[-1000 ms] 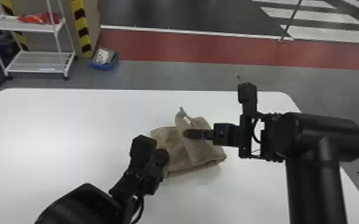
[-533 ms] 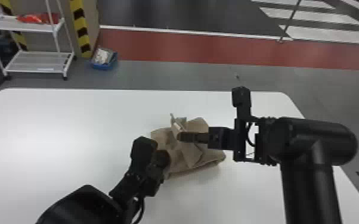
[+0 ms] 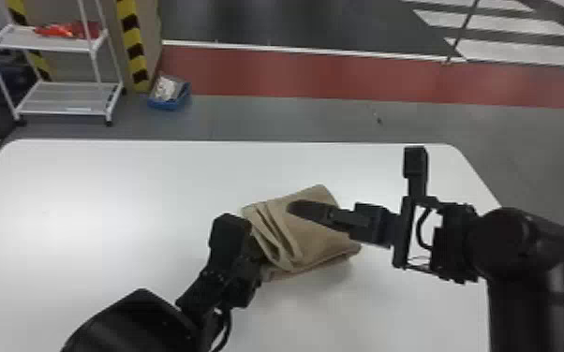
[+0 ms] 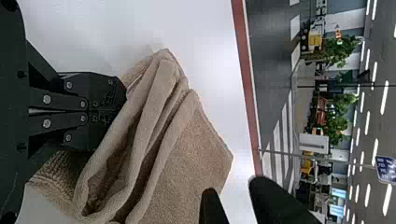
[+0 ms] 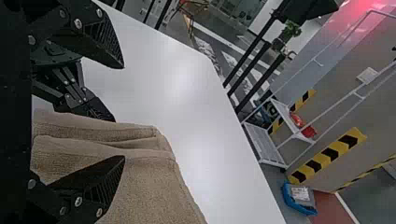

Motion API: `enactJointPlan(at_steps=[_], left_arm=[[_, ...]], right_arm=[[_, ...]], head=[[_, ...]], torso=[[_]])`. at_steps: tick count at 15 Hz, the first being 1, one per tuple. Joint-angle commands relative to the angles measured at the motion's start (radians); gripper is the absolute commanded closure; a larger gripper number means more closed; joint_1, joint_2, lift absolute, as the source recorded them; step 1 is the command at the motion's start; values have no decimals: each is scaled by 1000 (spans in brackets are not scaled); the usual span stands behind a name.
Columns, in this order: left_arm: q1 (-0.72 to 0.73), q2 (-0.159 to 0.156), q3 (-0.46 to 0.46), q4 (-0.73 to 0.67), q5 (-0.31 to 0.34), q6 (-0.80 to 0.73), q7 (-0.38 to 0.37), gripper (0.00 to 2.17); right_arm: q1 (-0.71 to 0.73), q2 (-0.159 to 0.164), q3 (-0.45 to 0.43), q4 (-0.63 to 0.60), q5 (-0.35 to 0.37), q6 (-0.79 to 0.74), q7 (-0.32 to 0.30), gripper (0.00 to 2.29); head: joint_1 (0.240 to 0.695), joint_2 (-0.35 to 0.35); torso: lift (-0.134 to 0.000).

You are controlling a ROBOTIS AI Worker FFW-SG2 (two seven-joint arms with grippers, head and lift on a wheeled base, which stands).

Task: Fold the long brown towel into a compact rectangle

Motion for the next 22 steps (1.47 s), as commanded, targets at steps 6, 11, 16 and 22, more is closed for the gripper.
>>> enactJointPlan(at_steps=[6,11,16,22], left_arm=[[39,13,46,-76,3,6,0,1889],[46,16,55,-80,-2,6,-1,1889],[51,39,74,-104,3,25,-7,1889],[89,84,123,-188,21,25,-17,1889]], right_arm=[[222,-8,-276,-169,2,-124,227,1123],[297,-48,-276,-117,136,-253,388,2135],[265,-37,-190,-5,237,-332,367,2135],[115,-34,-128,184,306,-412,280,2135]], head=[[695,-208],[695,-282],[695,-283],[695,-227]], torso=[[-125],[-125],[-125],[-125]])
